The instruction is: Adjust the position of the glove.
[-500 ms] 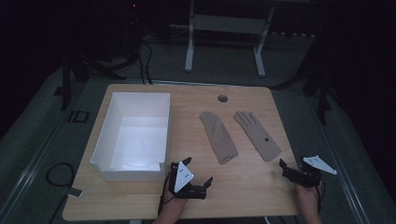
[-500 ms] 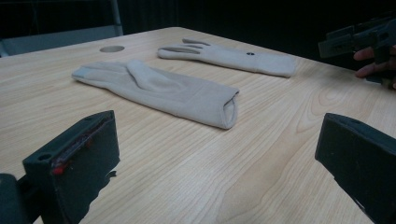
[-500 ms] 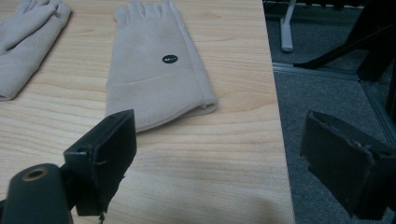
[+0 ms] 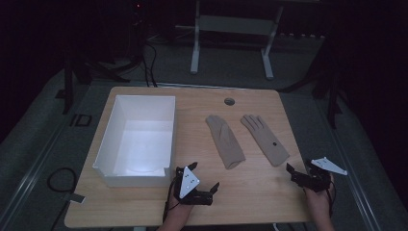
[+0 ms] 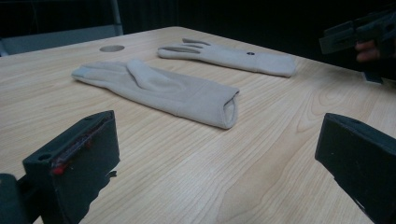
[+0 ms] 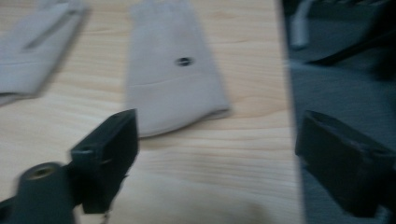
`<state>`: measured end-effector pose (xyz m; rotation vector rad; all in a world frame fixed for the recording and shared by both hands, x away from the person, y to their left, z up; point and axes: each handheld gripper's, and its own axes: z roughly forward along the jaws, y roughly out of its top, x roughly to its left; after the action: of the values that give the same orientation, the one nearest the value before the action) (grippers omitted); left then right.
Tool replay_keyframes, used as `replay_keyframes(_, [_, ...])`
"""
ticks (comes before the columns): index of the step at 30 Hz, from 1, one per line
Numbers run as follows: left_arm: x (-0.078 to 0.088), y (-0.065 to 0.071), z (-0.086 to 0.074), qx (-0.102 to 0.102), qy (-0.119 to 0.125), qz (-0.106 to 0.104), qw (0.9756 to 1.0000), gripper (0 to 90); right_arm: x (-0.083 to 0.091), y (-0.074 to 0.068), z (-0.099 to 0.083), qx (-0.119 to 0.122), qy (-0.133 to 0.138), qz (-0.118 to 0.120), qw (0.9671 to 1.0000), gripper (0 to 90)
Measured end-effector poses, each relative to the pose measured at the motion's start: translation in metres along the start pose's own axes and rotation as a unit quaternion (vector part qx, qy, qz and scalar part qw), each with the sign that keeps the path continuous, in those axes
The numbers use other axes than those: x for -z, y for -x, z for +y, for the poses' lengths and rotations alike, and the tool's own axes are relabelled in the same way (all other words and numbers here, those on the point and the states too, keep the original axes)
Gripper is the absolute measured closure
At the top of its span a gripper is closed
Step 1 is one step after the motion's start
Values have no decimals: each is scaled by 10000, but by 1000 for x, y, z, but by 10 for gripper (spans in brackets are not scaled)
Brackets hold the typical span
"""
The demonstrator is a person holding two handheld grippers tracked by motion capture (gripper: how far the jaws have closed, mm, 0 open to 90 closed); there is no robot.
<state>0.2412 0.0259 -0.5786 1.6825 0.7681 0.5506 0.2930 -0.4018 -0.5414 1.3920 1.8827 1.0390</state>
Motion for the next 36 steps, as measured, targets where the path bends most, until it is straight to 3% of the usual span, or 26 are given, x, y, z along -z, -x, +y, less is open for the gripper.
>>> replay_keyframes(1, [0,0,0,-9,1,6,10000,1,-1,0,6,-41,-230,83,9997,140])
replay_keyframes(3, [0,0,0,-19,2,4,10000,1,1,-1,11,-9,-231,90,9997,140])
replay_keyframes(12, [0,0,0,5,-3,-1,10000,1,13,-9,37,46,201,162,9997,142])
replay_keyframes(19, [0,0,0,-14,2,-3,10000,1,17,-22,57,117,389,233,9989,109])
replay_keyframes(33, [0,0,0,-10,6,-28,10000,1,6,-47,89,306,320,577,9974,109])
replay_keyframes(36, [0,0,0,3,4,-39,10000,1,1,-57,96,485,281,613,9965,109])
